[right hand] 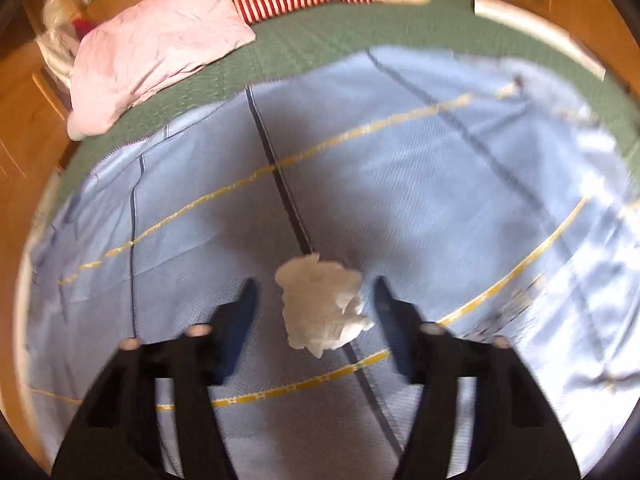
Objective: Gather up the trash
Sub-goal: 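Pass the face mask from the right tool into the left tool, then grasp the white tissue with the right tool while the left tool holds the mask, then carry the tissue and mask to the bin and open both tools over it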
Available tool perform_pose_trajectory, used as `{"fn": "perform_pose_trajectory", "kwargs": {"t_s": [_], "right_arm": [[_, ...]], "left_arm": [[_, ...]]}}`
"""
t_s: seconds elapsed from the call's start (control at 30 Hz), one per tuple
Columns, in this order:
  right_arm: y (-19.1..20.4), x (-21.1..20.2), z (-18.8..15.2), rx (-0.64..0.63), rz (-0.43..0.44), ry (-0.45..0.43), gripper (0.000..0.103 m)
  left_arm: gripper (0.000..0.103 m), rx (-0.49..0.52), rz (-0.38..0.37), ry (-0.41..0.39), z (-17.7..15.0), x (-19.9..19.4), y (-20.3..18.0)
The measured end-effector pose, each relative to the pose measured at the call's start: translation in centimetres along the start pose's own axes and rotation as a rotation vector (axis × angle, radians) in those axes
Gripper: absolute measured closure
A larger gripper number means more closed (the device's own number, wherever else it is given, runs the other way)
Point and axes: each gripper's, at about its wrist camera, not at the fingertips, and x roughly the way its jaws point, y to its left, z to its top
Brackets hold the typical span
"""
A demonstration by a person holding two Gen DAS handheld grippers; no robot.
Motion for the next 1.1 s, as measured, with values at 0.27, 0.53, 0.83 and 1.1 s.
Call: {"fn": "perform_pose_trajectory", "kwargs": {"t_s": [0.27, 0.53, 0.83, 1.1], "right_arm": [[5.8, -3.1, -2.2, -0.151, 0.151, 0.053, 0.08], [6.7, -12.9, -10.3, -0.42, 0.281, 0.1, 0.08], [-1.1, -25.2, -14.7, -0.604, 0.272, -0.063, 0.08], [-10.8, -34.7, -20.3, -0.57, 0.27, -0.226, 0.08]], "left_arm": [[0.012, 0.082, -0.122, 0.013, -0.4, 0.6, -2.7], [0.026, 0.311, -0.2, 0.126, -2.7, 3.9, -8.0], [0.074, 0.352, -0.081, 0.04, -3.6, 3.5, -7.9], [0.074, 0.346, 0.084, -0.307, -6.3, -8.0, -7.8]]}}
